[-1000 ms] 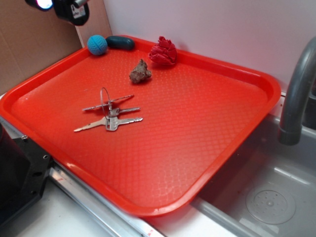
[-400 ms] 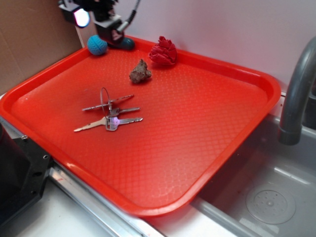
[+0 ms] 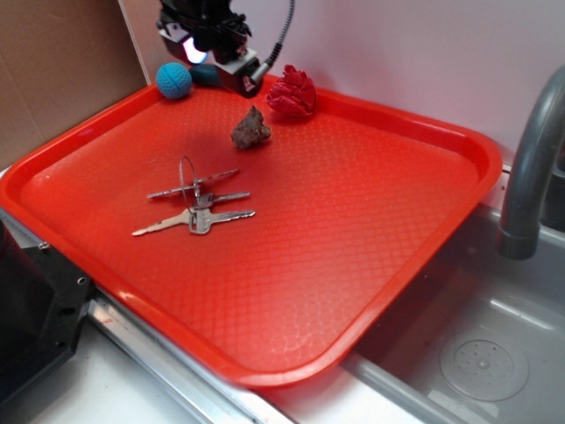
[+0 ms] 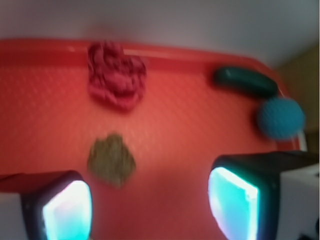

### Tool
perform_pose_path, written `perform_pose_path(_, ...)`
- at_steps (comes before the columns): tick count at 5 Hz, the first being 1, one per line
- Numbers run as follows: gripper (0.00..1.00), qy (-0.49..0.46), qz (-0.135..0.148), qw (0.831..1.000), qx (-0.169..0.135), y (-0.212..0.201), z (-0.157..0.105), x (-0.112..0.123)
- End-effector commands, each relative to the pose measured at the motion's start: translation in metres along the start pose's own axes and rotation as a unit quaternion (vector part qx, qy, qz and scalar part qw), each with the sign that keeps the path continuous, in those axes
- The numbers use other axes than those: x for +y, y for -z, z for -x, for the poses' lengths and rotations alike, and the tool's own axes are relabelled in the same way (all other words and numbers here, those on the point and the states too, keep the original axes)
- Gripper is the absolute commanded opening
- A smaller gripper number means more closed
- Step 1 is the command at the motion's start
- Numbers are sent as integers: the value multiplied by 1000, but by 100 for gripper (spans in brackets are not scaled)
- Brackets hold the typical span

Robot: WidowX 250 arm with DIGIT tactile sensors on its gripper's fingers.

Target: Grab the red paper.

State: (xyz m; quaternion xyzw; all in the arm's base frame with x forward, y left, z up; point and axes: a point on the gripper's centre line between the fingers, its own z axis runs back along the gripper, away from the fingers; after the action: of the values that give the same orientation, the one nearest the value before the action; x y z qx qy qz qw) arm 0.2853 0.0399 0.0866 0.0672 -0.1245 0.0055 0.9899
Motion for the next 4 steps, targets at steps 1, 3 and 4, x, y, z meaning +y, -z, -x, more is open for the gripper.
perform_pose_path(1,100,13,0,999,-51,29,-58,-12)
perform_pose_path(3,100,57,15,997,-45,62,-66,-27)
perform_pose_path(4,0,53,37,997,-31,64,-56,-28)
